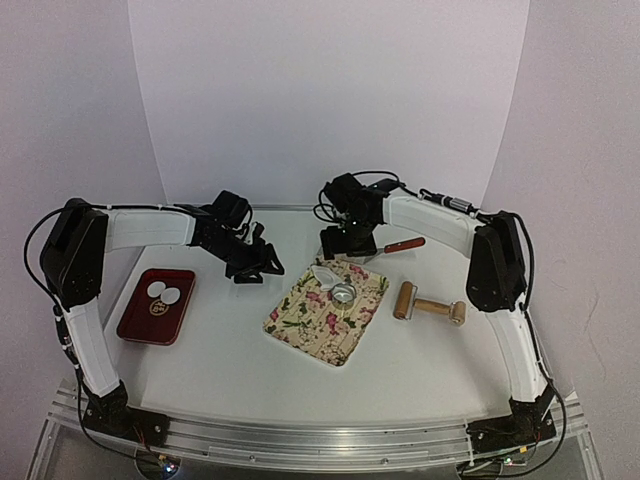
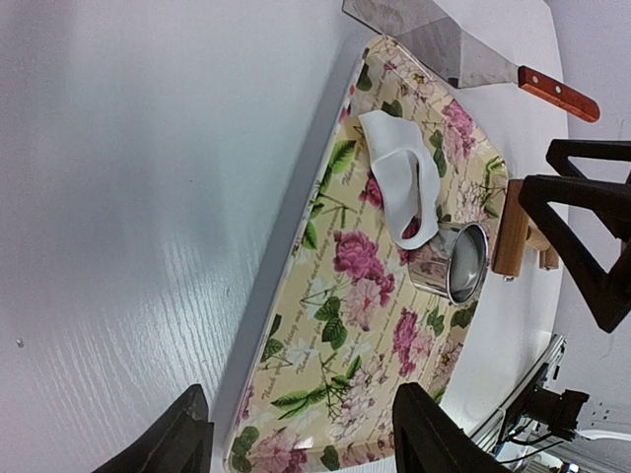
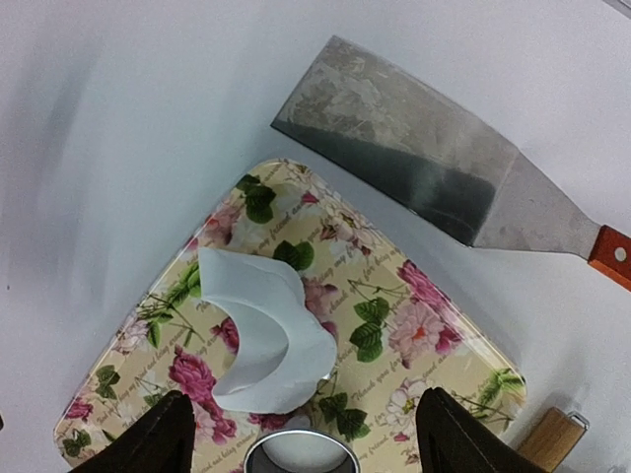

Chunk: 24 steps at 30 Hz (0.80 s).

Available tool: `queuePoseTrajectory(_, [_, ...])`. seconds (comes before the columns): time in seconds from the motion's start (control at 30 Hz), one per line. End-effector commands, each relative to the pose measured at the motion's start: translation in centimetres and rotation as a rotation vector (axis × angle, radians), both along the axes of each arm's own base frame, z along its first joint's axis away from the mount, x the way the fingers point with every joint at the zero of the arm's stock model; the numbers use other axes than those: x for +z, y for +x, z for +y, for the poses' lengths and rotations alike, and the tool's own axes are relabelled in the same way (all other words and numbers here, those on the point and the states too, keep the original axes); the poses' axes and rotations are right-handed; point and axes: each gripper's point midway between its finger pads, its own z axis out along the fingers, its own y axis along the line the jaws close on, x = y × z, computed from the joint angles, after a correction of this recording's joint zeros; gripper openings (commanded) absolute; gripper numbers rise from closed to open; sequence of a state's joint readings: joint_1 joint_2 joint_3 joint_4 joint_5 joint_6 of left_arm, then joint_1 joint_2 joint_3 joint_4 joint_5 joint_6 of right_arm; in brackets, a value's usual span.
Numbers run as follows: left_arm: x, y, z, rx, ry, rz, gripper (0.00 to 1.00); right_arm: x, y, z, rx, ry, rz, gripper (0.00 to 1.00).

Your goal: Roll out the dumpling wrappers from the dough

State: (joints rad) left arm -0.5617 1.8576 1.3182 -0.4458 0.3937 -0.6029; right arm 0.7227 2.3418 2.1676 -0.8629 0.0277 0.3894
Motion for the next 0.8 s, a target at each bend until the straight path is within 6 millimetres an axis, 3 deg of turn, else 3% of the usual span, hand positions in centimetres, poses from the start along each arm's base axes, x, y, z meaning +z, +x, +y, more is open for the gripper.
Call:
queuePoseTrajectory(0.0, [1.9,0.4,0.1,0.015,-0.017,-0.041,0.62,4.6,-0.8,-2.2,-0.035,0.033,-0.027,0.77])
queuePoseTrajectory(0.3, [1.8,0.3,0.1,0.011,-0.021,-0.037,0.63,-1.0,-4.4,-3.4,0.010,0.024,0.180,0.64])
queuePoseTrajectory(0.47, [1.9,0.2,0.0,0.003,-0.023,-0.038,0.63,-3.2,-5.0,-4.1,0.013,-0.022,0.217,0.57])
queuePoseTrajectory(0.77, [2.0,0.3,0.1,-0.002,-0.018,-0.042,0.63,-5.3,-5.0,-3.4,0.043,-0.026,0.258,0.44])
